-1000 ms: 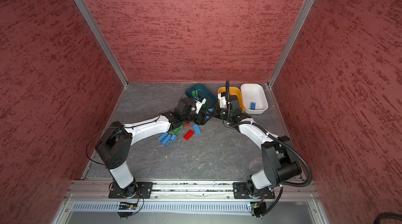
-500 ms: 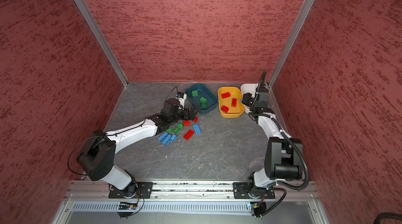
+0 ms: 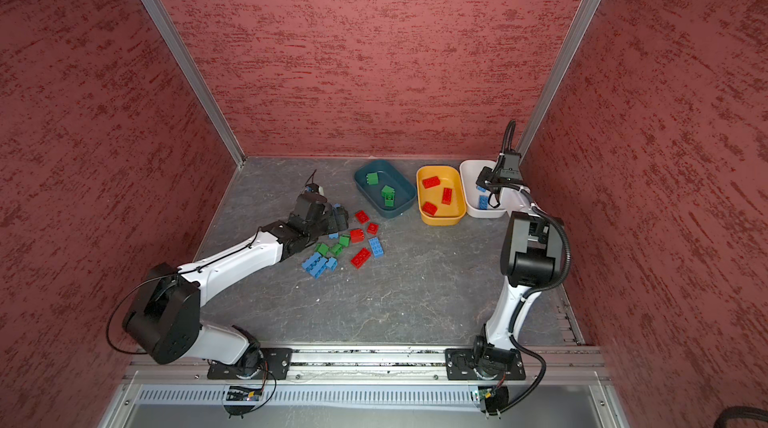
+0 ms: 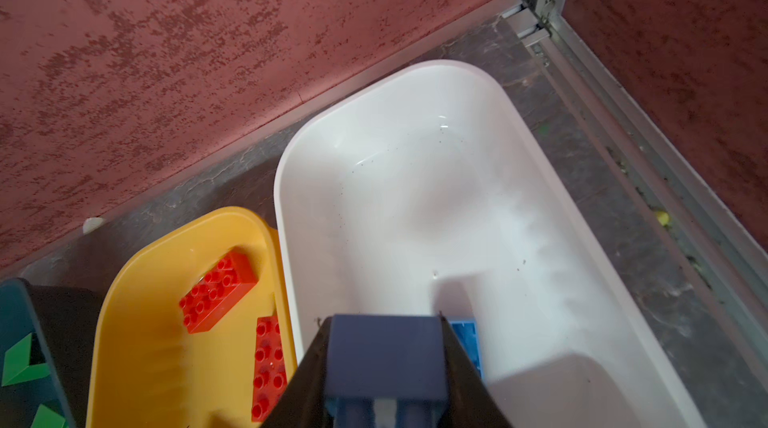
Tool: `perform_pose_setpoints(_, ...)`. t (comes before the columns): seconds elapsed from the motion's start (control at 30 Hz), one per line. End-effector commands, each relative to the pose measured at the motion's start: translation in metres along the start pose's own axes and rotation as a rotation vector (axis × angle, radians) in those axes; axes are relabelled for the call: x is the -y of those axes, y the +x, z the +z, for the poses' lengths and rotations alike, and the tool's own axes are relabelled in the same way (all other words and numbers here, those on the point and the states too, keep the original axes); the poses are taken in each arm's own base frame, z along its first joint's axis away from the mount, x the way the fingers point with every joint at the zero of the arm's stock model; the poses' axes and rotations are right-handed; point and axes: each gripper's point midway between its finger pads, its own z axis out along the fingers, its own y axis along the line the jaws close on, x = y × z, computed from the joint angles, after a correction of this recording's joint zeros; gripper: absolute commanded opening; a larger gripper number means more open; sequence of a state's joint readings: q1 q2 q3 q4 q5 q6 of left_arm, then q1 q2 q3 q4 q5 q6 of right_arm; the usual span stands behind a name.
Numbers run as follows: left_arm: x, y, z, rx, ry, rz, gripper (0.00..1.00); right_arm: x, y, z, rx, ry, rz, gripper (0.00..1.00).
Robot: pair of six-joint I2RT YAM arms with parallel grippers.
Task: Sort the legos into containers by color
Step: 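Drop the blue brick in the white tub with right while left lowers, then grasp a blue brick from the pile with the left gripper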
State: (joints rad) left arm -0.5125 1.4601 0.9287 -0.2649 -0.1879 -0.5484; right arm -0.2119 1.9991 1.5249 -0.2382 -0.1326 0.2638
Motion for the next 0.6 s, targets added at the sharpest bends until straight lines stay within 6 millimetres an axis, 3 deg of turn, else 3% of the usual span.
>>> perform_pose_setpoints(0.0, -0.026, 0.031, -0.007, -0.141, -0.085, -0.035, 0.99, -0.002, -0.001, 0.007, -0.05, 0.023, -0.029, 0.27)
perform_pose_setpoints(0.17, -0.04, 0.062, -0.025, -0.264, -0.152, -0.08, 0.99, -0.016, -0.006, 0.005, -0.03, 0.029, -0.061, 0.54)
perform_pose_setpoints(0.23, -0.042, 0.073, -0.032, -0.304, -0.171, -0.095, 0.99, -0.017, -0.006, 0.003, -0.022, 0.046, -0.062, 0.77)
perform_pose_setpoints(0.27, -0.041, 0.079, -0.034, -0.323, -0.17, -0.094, 0.99, -0.019, -0.006, 0.002, -0.017, 0.053, -0.064, 0.96)
perform_pose_setpoints(0.47, -0.03, 0.112, -0.04, -0.431, -0.147, -0.064, 1.0, -0.028, -0.007, -0.01, 0.013, 0.046, -0.072, 0.99)
perform_pose_setpoints(0.57, -0.047, 0.123, -0.04, -0.473, -0.226, -0.017, 0.88, -0.031, -0.007, -0.015, 0.021, 0.036, -0.071, 0.99)
